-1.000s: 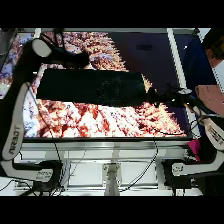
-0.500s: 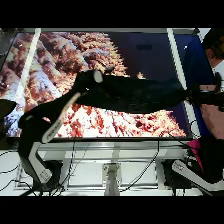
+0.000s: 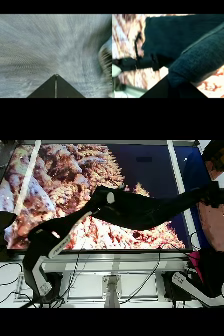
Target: Fold the clothes and pants, and hang the long-sleeved shirts on hangers.
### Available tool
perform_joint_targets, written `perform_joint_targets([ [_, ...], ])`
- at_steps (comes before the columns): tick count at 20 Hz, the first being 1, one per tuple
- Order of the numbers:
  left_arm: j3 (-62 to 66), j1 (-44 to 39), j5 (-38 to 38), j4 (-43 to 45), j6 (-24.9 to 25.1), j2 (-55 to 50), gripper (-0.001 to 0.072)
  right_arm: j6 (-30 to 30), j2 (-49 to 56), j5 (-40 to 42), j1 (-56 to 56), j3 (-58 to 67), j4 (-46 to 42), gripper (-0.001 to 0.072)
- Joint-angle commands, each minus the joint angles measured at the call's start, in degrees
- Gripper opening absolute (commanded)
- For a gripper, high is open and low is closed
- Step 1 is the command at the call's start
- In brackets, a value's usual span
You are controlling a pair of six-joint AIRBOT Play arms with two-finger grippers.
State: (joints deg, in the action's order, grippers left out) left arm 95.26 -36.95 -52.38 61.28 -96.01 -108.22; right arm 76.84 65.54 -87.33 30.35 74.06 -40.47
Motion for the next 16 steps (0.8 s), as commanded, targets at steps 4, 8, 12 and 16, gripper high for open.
perform_joint_targets([
  [4,0.11,17.55,0.85,3.19,0.42,13.97,0.0011,1.11,9.25,17.57,-30.53,2.1,-0.13,0.0014],
  [8,0.09,26.21,-0.26,2.6,0.42,19.87,0.0011,0.26,24.5,32.11,-51.12,11.61,-0.15,0.0013],
  [12,0.11,30.36,-0.59,2.58,0.44,21.31,0.0011,3.76,38.77,35.41,-60.06,22.99,-1.2,0.0231],
  [16,0.11,33.55,0.92,2.56,1.51,24.28,0.0012,7.61,38.86,28.37,-55.21,25.9,-5.18,0.0519],
])
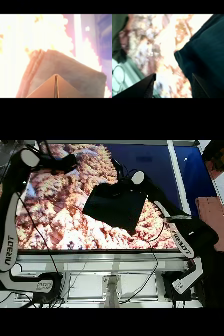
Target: Fold the clothes and pants, and hang the long-sleeved shirts on hangers.
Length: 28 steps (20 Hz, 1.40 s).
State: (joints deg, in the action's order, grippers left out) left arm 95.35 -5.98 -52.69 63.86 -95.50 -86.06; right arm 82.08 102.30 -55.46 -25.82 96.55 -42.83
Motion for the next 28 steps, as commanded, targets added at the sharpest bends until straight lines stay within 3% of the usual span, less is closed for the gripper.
perform_joint_targets([
  [1,0.02,3.23,1.97,0.0,3.13,3.23,0.0013,2.32,1.6,-7.74,3.39,5.03,-4.39,0.0492],
  [2,0.02,3.96,2.36,0.0,4.98,4.5,0.0013,2.34,1.07,-13.16,6.08,6.86,-7.26,0.0288],
  [3,0.02,4.7,2.34,0.0,5.97,5.86,0.0013,2.36,0.5,-18.82,9.16,8.55,-10.29,0.0037],
  [6,0.02,7.48,1.92,0.04,7.13,10.67,0.0013,2.03,-2.82,-27.26,18.69,8.02,-17.86,0.0018],
  [10,0.02,12.46,-1.55,0.26,9.88,16.94,0.0013,-3.85,-13.38,-22.73,28.57,-10.62,-14.25,0.0017],
  [12,0.02,14.86,-1.99,0.24,9.88,19.21,0.0028,-7.74,-20.85,-17.11,32.5,-27.65,-8.13,0.0017],
  [15,0.02,17.25,-1.99,0.22,9.86,21.33,0.0026,-16.72,-32.92,-1.97,36.85,-57.13,12.98,0.0018],
  [16,0.02,17.51,-1.97,0.22,9.84,21.64,0.0026,-16.76,-35.28,3.41,36.72,-64.7,20.55,0.0029],
  [17,0.02,17.51,-1.97,0.22,9.84,21.7,0.0026,-16.76,-35.93,7.37,36.35,-69.57,25.64,0.0201],
  [18,0.02,17.49,-1.97,0.2,9.84,21.68,0.0026,-16.74,-35.41,8.63,36.15,-72.35,28.52,0.0418],
  [22,0.02,17.4,-1.99,0.0,9.81,21.66,0.0026,-17.38,-28.55,4.11,33.79,-69.05,30.69,0.0478],
  [23,0.02,17.4,-1.99,-0.02,9.81,21.66,0.0026,-17.35,-26.1,4.0,32.85,-67.08,30.53,0.0581],
  [28,0.02,17.4,-2.01,0.0,9.81,21.66,0.0025,-18.99,-14.71,-1.51,27.04,-54.95,30.32,0.0593],
])
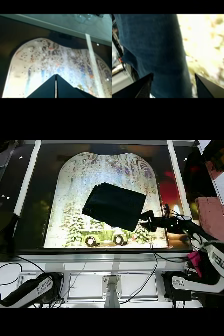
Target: Fold the clothes and pants, and hang the long-sleeved shirts on hangers.
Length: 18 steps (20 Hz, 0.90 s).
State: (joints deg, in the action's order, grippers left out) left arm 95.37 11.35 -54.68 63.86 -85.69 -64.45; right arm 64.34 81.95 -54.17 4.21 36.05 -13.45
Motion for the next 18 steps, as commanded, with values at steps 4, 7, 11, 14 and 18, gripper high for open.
perform_joint_targets([
  [4,0.0,0.07,0.0,0.0,0.0,0.04,0.0025,1.4,13.03,-2.01,-6.05,12.46,0.57,0.0613],
  [7,0.0,0.07,0.0,0.02,0.0,0.04,0.0025,2.99,13.11,-3.39,-6.03,13.44,1.03,0.0465],
  [11,0.0,0.07,0.0,0.0,0.0,0.04,0.0025,3.02,12.98,-3.17,-5.97,17.42,1.55,0.002],
  [14,0.0,0.07,0.0,0.02,0.0,0.04,0.0025,3.02,12.98,-2.56,-3.21,22.47,1.46,0.0018],
  [18,0.0,0.07,0.0,0.0,0.0,0.04,0.0025,5.11,11.67,-1.55,8.48,29.07,1.44,0.0016],
])
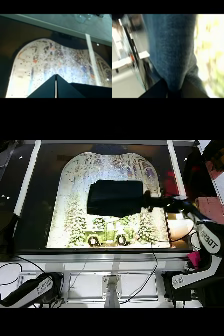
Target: Fold the clothes and pants, and hang the long-sleeved shirts on hangers.
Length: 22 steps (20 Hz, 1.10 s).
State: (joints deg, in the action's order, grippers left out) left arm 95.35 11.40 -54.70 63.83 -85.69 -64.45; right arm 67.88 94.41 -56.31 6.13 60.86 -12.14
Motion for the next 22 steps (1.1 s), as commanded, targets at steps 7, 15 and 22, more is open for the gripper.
perform_joint_targets([
  [7,0.02,0.02,0.02,0.02,0.0,0.04,0.0025,15.61,-19.89,-8.76,34.91,5.38,-24.98,0.0016],
  [15,0.02,0.02,0.02,0.04,0.0,0.02,0.0025,23.96,-43.85,-25.51,66.79,4.09,-56.5,0.0016],
  [22,0.02,0.02,0.02,0.02,0.0,0.02,0.0025,30.77,-45.55,-30.82,69.9,0.26,-62.4,0.0308],
])
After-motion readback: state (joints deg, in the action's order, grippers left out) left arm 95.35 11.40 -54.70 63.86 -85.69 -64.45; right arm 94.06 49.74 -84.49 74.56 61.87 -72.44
